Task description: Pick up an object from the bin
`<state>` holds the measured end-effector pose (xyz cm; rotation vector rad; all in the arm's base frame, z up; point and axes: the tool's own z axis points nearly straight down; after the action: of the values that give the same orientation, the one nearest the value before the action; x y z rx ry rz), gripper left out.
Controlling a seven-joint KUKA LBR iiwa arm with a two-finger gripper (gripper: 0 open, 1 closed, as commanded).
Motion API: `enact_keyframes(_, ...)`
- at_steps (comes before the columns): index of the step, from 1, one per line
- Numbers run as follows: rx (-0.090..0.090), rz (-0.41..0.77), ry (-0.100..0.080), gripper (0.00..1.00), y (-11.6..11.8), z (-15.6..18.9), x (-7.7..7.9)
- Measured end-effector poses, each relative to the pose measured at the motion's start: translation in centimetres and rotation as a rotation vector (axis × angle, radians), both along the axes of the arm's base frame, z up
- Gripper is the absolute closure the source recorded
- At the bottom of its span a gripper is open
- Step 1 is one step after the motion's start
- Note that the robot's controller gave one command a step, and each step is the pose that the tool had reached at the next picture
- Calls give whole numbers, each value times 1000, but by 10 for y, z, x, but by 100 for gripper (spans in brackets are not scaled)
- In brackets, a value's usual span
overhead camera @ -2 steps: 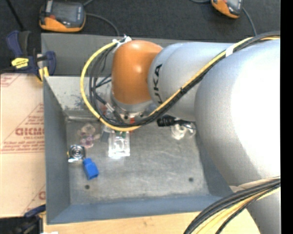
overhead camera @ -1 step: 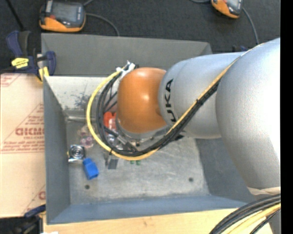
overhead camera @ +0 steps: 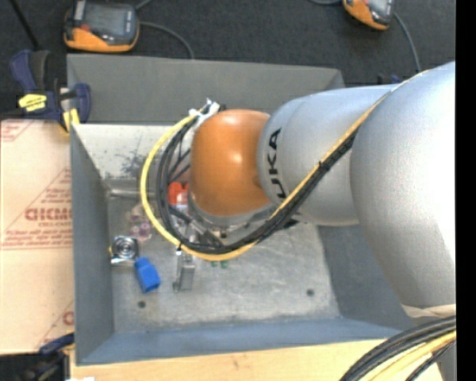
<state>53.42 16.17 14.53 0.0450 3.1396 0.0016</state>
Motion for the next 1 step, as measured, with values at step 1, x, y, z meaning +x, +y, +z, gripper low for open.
enact_keyframes(1,-2,251,4,0,27,-74,4)
